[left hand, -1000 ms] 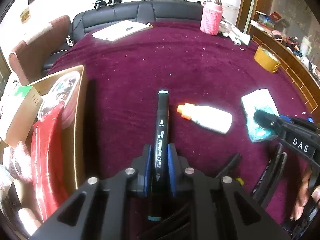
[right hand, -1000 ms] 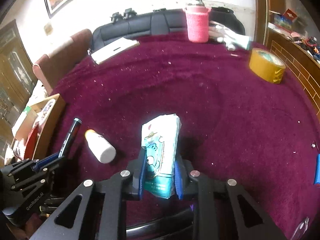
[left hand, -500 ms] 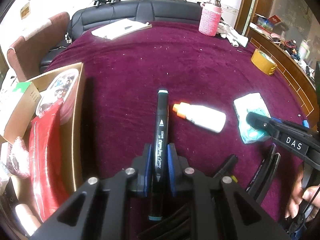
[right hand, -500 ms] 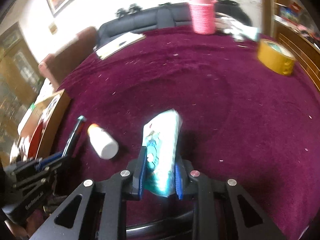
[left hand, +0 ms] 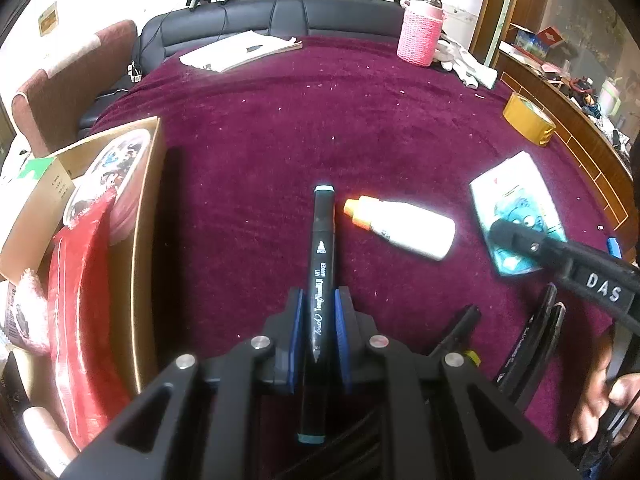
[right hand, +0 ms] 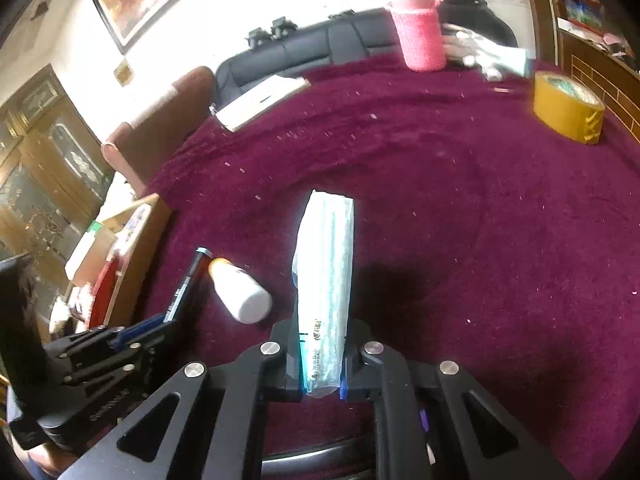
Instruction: Organize objects
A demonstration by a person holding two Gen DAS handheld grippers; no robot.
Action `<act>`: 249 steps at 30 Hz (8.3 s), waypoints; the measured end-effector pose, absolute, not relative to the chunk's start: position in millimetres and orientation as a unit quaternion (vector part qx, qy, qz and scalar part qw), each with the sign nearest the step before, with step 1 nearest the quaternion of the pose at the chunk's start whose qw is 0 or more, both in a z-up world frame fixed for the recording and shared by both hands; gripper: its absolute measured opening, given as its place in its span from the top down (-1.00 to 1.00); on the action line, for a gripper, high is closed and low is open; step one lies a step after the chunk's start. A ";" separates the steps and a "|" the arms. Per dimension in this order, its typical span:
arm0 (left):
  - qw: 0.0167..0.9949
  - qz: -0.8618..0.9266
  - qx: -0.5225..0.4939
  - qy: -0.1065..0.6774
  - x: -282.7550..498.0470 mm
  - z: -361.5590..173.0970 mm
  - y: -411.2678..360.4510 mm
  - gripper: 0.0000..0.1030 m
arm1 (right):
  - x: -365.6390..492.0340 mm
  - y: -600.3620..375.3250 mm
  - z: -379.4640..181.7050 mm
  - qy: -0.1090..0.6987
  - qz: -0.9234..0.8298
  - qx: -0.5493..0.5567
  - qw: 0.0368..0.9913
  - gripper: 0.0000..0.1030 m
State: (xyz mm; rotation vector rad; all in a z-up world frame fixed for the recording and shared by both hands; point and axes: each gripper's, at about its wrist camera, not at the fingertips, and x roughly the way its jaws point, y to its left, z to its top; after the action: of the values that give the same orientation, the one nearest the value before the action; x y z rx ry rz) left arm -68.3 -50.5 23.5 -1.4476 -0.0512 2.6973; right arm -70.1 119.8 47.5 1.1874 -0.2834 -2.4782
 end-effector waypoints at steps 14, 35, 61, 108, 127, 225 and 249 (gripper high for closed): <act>0.054 0.900 -0.426 -0.068 -35.3 70.9 -76.8 0.72 | -50.1 108.3 72.8 -0.129 -0.885 0.376 0.240 0.78; -0.056 0.900 -0.402 -0.159 35.7 73.8 -220.0 0.72 | -10.8 -64.9 67.4 -0.136 -0.771 0.457 0.422 0.76; -0.060 0.907 -0.387 -0.155 51.1 73.9 -231.1 0.41 | -7.7 -61.0 84.1 -0.062 -0.837 0.418 0.348 -0.45; 0.102 0.928 -0.357 -0.040 104.7 123.9 -48.4 0.19 | 71.7 143.7 102.5 -0.111 -0.908 0.382 0.128 -0.76; 0.078 0.897 -0.426 -0.089 32.5 84.0 -77.6 0.18 | -28.8 163.1 85.6 -0.137 -0.898 0.398 0.125 -0.75; 0.041 0.847 -0.530 0.003 -138.2 19.9 2.8 0.35 | 11.2 99.4 28.3 -0.021 -0.841 0.530 0.110 0.18; 0.090 0.870 -0.474 -0.099 -64.9 62.1 -47.0 0.49 | 10.1 142.0 48.0 -0.113 -0.845 0.486 0.192 0.68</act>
State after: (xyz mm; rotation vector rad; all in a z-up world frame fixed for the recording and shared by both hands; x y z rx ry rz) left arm -64.9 -47.0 62.1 -1.4089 -0.2957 2.5885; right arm 10.1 142.0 48.0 1.3648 -0.3165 -2.3734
